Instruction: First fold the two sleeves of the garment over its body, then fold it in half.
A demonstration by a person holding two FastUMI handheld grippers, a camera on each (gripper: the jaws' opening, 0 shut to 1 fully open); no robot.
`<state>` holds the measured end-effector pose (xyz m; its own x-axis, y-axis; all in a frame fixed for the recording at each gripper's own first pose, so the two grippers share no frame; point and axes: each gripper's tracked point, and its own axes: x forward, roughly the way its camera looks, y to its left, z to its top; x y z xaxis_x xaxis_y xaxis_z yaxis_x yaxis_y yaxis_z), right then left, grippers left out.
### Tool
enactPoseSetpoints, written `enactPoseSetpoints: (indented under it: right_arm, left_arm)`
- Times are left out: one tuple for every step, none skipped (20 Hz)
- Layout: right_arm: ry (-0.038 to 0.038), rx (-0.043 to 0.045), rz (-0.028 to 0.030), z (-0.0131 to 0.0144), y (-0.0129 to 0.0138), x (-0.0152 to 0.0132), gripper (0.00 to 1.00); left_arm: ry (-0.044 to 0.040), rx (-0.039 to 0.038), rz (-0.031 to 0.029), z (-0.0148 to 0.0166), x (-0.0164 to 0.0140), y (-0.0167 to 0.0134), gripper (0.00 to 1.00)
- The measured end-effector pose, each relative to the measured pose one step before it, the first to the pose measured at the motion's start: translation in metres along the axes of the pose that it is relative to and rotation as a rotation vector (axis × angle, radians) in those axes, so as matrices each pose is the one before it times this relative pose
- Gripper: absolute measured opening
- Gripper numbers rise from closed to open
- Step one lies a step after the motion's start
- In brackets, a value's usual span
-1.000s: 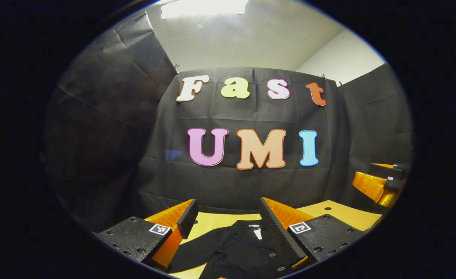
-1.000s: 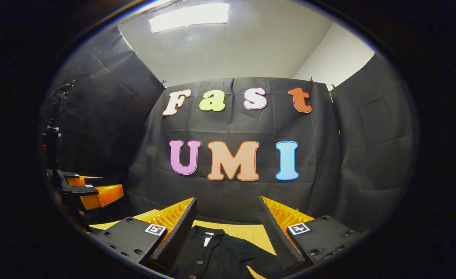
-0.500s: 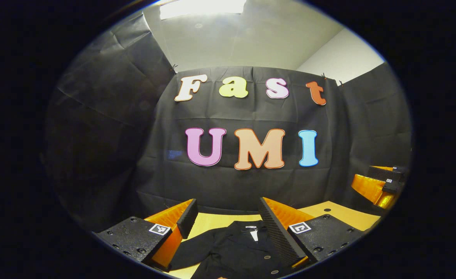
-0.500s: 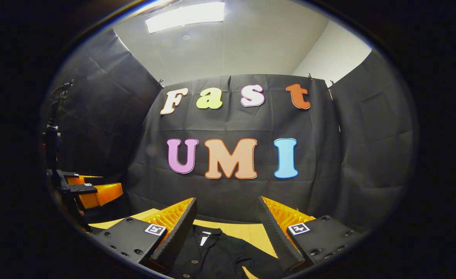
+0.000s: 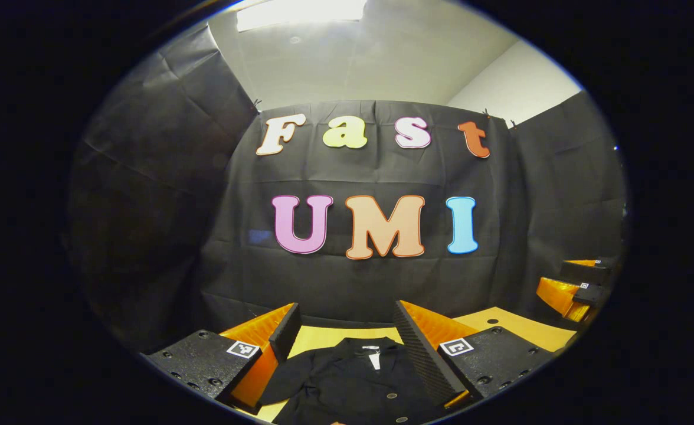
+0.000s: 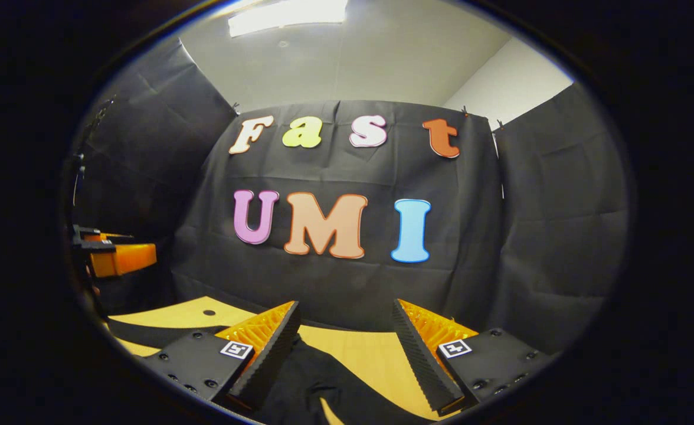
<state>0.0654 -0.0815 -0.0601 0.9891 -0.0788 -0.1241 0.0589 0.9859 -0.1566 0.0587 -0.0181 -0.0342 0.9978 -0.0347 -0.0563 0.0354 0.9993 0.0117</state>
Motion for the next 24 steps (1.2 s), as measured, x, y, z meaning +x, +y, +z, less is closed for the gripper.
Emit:
enactPoseSetpoints:
  right_arm:
    - [0.01820,-0.01495,-0.01229,-0.00844,-0.01153,0.00217,0.99]
    - [0.01902,-0.01486,-0.01198,-0.00885,-0.01124,0.00162,0.99]
    - [0.01784,-0.01496,-0.01108,-0.00901,-0.01033,0.00216,0.99]
    - [0.01694,-0.01435,-0.00967,-0.00777,-0.01036,0.00125,0.98]
    - [0.01659,-0.01124,-0.00734,-0.01006,-0.00922,0.00085,0.98]
    - [0.02004,-0.00772,-0.00544,-0.00939,-0.00908,0.00028,0.98]
    - [0.02566,-0.00500,-0.00198,-0.01220,-0.00753,0.00212,0.99]
    - [0.02781,-0.00473,0.00105,-0.01167,-0.00720,0.00193,0.99]
    - [0.05094,-0.01128,0.00680,-0.02163,-0.00821,0.00273,0.98]
    - [0.03353,-0.00788,0.00595,-0.01341,-0.00577,0.00160,0.98]
    - [0.03577,-0.00540,0.01181,-0.01402,-0.00431,0.00171,0.98]
    - [0.05521,-0.00090,0.02431,-0.02093,-0.00382,0.00272,0.98]
    - [0.05706,0.00576,0.02223,-0.02141,-0.00426,0.00353,0.98]
    - [0.05607,0.00823,0.01629,-0.02019,-0.00625,0.00425,0.98]
    - [0.04104,0.00738,0.00994,-0.01433,-0.00451,0.00407,0.99]
    - [0.04870,0.00829,0.01438,-0.01892,-0.00529,0.00440,0.99]
    - [0.02813,0.00049,0.00811,-0.01225,-0.00402,0.00294,0.99]
    - [0.02835,-0.00224,0.00610,-0.01115,-0.00267,0.00351,0.99]
    - [0.03890,-0.00500,0.01012,-0.01540,-0.00315,0.00570,0.98]
    - [0.03554,-0.00703,0.00878,-0.01332,0.00083,0.00323,0.98]
    - [0.03432,-0.01153,0.01117,-0.01208,0.00059,0.00306,0.99]
    - [0.03974,-0.01068,0.00956,-0.01320,0.00162,0.00336,1.00]
    - [0.04518,-0.01709,0.01605,-0.01635,0.00146,0.00368,0.99]
    - [0.04070,-0.00725,0.01720,-0.01137,0.00304,0.00463,0.99]
  left_arm:
    - [0.00190,0.00110,0.00076,0.00001,0.00111,-0.00275,0.98]
    - [0.00199,0.00132,-0.00028,0.00003,0.00124,-0.00316,0.97]
    - [0.00067,0.00260,0.00113,-0.00081,0.00060,-0.00369,0.97]
    - [-0.00201,0.00171,0.00129,0.00162,0.00007,-0.00308,0.97]
    - [-0.00103,0.00109,-0.00052,0.00068,0.00114,-0.00391,0.98]
    - [0.00077,0.00138,-0.00043,-0.00015,0.00110,-0.00463,0.98]
    - [0.00312,0.00075,-0.00260,-0.00181,0.00022,-0.00473,0.98]
    - [0.00322,0.00008,-0.00181,-0.00075,-0.00061,-0.00573,0.95]
    - [0.00615,-0.00038,-0.00364,-0.00257,0.00057,-0.00835,0.98]
    - [0.00411,0.00052,0.00081,-0.00196,-0.00051,-0.00537,0.98]
    - [0.00283,0.00001,-0.00004,-0.00080,0.00036,-0.00475,0.98]
    - [0.00384,0.00089,0.00124,-0.00154,0.00054,-0.00806,0.97]
    - [0.00203,0.00053,0.00190,-0.00207,0.00037,-0.00720,0.97]
    - [0.00276,-0.00006,0.00321,-0.00137,0.00022,-0.00718,0.97]
    - [0.00527,-0.00249,0.00334,-0.00368,-0.00085,-0.00803,0.97]
    - [0.00008,-0.00369,0.00023,-0.00132,-0.00125,-0.00635,0.97]
    - [0.00253,-0.00286,0.00051,-0.00332,-0.00079,-0.00662,0.97]
    - [0.00582,-0.00303,-0.00263,-0.00326,-0.00187,-0.00608,0.98]
    - [0.01039,-0.00284,-0.00620,-0.00525,-0.00207,-0.00777,0.98]
    - [0.00694,0.00220,-0.00453,-0.00261,-0.00041,-0.00551,0.98]
    - [0.00407,0.00533,-0.00123,-0.00086,0.00122,-0.00333,0.98]
    - [0.00084,0.00494,-0.00023,-0.00057,0.00123,-0.00247,0.95]
    - [-0.00349,0.00571,0.00067,0.00201,0.00258,-0.00284,0.94]
    - [-0.00571,0.00416,-0.00017,0.00254,0.00104,-0.00267,0.95]
